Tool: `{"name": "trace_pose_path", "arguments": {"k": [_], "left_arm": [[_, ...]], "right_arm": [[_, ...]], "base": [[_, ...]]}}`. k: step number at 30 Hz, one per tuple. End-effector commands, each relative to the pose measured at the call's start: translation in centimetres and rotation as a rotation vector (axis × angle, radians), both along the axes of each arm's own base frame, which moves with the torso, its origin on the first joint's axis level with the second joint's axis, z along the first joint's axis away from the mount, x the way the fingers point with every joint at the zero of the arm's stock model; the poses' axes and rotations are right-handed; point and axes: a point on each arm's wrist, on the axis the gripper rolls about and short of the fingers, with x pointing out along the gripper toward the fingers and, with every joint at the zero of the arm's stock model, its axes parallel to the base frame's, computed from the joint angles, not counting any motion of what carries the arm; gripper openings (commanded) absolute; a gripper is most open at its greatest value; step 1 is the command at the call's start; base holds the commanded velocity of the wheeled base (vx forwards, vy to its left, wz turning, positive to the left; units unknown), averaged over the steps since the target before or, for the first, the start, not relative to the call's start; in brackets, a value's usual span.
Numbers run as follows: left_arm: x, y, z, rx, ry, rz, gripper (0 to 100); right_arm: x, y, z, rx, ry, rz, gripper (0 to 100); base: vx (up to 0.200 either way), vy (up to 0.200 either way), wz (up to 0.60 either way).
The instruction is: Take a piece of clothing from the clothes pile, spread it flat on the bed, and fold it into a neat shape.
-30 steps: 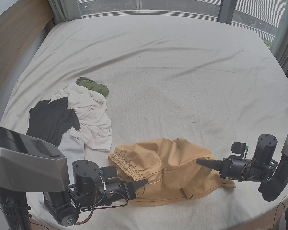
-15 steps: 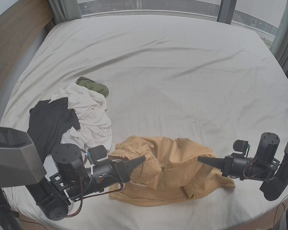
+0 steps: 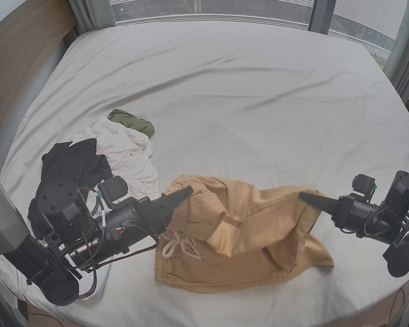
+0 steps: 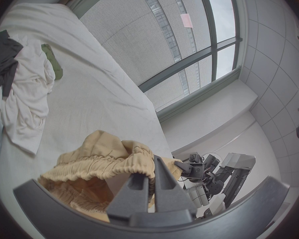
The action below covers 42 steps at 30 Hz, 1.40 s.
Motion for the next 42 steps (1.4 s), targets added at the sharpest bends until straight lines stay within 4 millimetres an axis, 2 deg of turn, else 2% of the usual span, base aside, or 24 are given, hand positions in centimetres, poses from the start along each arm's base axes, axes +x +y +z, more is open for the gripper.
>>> {"name": "trace_pose_path", "arguments": {"k": [1, 11, 26, 42], "left_arm": [[0.3, 0.5, 0.6, -0.001, -0.038, 0.020, 0], [-0.9, 1.8, 2.2, -0.018, -0.088, 0.031, 0], [-0.7, 2.4, 1.6, 0.011, -0.085, 0.057, 0], [-0.7, 4.0, 2.9, -0.003, -0.133, 0.071, 0]], "right_arm": [[0.0, -0.2, 0.7, 0.008, -0.029, -0.009, 0], [0.3, -1.2, 1.8, 0.017, -0.083, 0.004, 0], [1.1, -3.1, 3.3, 0.025, -0.153, -0.051, 0], [1.1, -4.5, 4.7, 0.027, -0.213, -0.089, 0]], "base": [[0.000, 0.000, 0.00], [0.000, 0.000, 0.00], [0.000, 0.000, 0.00], [0.000, 0.000, 0.00]]}}
